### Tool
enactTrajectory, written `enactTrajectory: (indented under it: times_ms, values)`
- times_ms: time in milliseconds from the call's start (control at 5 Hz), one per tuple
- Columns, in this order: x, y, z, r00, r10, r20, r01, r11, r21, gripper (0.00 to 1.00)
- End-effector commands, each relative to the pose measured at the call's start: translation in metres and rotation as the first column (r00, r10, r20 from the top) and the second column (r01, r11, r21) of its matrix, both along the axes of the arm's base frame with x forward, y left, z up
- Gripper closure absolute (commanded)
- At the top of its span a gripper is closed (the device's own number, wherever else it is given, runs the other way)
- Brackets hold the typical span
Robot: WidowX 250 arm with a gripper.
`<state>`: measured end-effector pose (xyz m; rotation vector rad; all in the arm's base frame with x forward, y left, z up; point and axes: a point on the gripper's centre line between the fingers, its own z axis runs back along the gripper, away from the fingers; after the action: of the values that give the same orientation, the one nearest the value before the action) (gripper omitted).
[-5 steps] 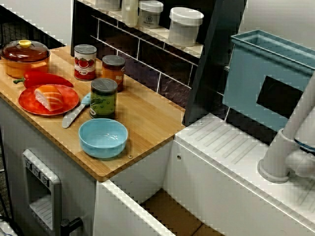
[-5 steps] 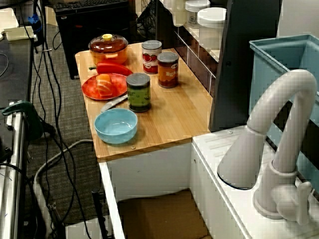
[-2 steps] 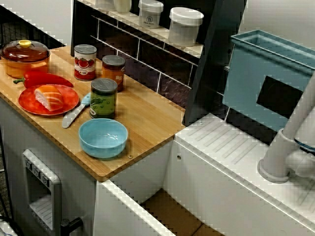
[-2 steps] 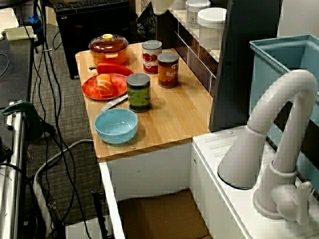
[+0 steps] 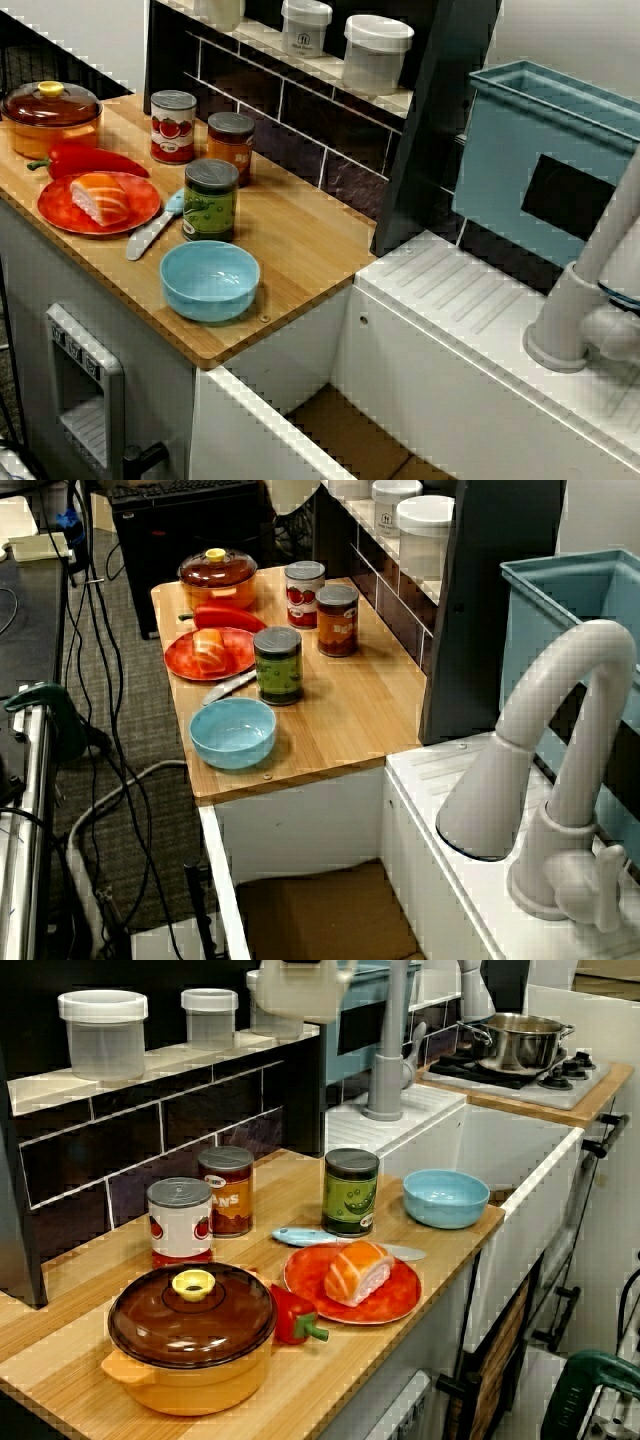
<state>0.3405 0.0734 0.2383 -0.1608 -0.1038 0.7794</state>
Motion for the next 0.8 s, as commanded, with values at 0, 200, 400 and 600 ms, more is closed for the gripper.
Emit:
enactTrajectory:
  times_ms: [0, 200, 400, 600]
  values:
    - [-0.008, 0.011, 0.023, 0.999, 0.008, 0.053, -0.009, 1.000, 0.021, 1.00]
    - [-0.011, 0.017, 0.008, 1.000, 0.012, 0.028, -0.013, 0.999, 0.032, 1.00]
    - [-0.018, 0.019, -0.009, 1.000, 0.010, 0.010, -0.010, 0.998, 0.058, 1.00]
    - [-0.019, 0.010, -0.019, 1.000, -0.003, 0.005, 0.003, 0.998, 0.067, 1.00]
